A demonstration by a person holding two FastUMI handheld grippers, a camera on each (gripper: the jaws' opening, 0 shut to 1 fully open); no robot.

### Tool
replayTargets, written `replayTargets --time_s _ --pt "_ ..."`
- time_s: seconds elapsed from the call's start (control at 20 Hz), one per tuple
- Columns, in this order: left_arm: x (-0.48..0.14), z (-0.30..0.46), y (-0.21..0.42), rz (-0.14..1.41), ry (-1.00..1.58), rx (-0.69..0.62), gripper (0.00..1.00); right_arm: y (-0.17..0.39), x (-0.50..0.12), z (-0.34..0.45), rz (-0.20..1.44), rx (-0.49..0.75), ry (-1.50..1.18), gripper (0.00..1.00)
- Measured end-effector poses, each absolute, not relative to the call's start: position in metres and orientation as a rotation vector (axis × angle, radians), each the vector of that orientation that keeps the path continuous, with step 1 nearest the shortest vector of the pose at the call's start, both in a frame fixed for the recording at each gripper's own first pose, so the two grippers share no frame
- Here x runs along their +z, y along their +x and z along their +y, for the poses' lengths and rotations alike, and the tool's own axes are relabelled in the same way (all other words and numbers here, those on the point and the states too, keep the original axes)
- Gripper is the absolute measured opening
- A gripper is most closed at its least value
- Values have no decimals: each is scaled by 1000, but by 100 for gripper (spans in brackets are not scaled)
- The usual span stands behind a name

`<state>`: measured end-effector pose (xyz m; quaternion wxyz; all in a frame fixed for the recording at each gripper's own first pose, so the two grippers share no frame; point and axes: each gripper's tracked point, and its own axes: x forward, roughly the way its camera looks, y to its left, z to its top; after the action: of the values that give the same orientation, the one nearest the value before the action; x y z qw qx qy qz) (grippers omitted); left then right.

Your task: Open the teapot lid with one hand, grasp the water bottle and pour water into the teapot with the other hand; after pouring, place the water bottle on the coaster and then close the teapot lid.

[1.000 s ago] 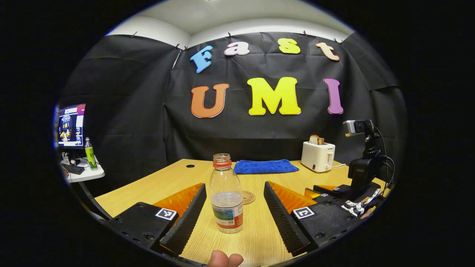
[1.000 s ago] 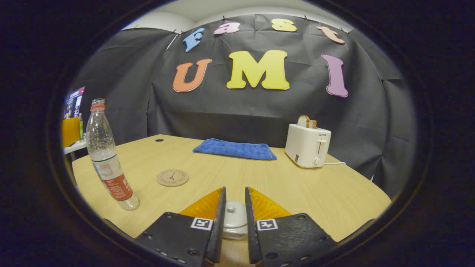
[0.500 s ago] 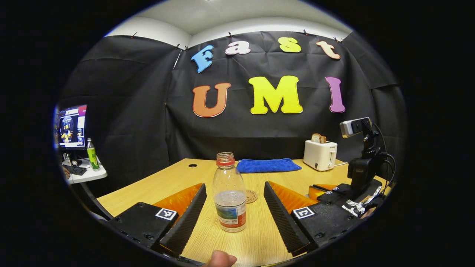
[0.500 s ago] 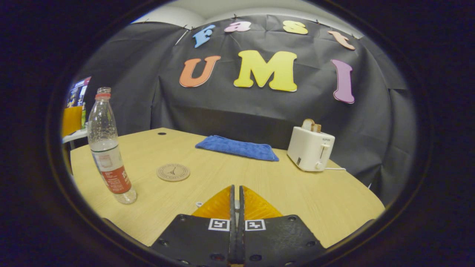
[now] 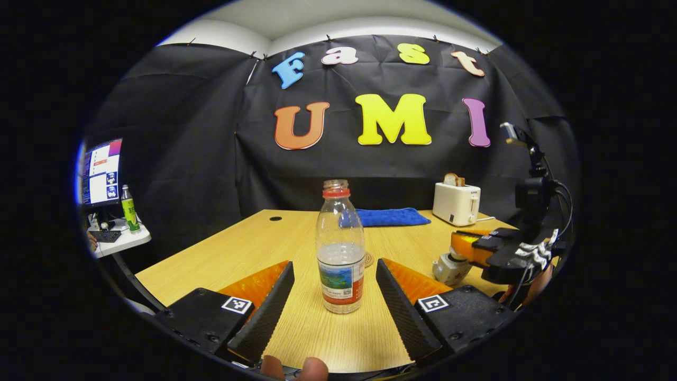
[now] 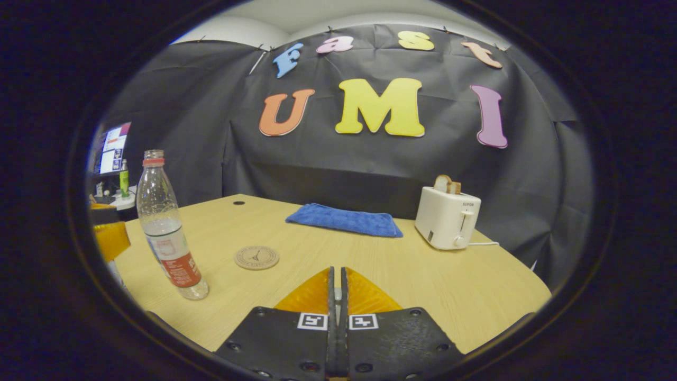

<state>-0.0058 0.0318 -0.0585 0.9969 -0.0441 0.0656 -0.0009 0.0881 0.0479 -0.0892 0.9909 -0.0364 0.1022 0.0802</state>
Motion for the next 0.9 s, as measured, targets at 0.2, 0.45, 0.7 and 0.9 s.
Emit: replayTargets --time_s 0.2,0.45,0.7,0.9 --pt "-74 25 12 151 -122 -37 98 76 -75 41 180 162 -87 0" --pt "-95 24 35 196 -139 -49 98 66 -63 30 163 156 -93 0" --pt "-106 31 47 219 -127 -42 98 63 -60 23 161 151 -102 0" --pt "-106 33 53 227 -121 -41 84 61 -63 18 169 152 -98 0"
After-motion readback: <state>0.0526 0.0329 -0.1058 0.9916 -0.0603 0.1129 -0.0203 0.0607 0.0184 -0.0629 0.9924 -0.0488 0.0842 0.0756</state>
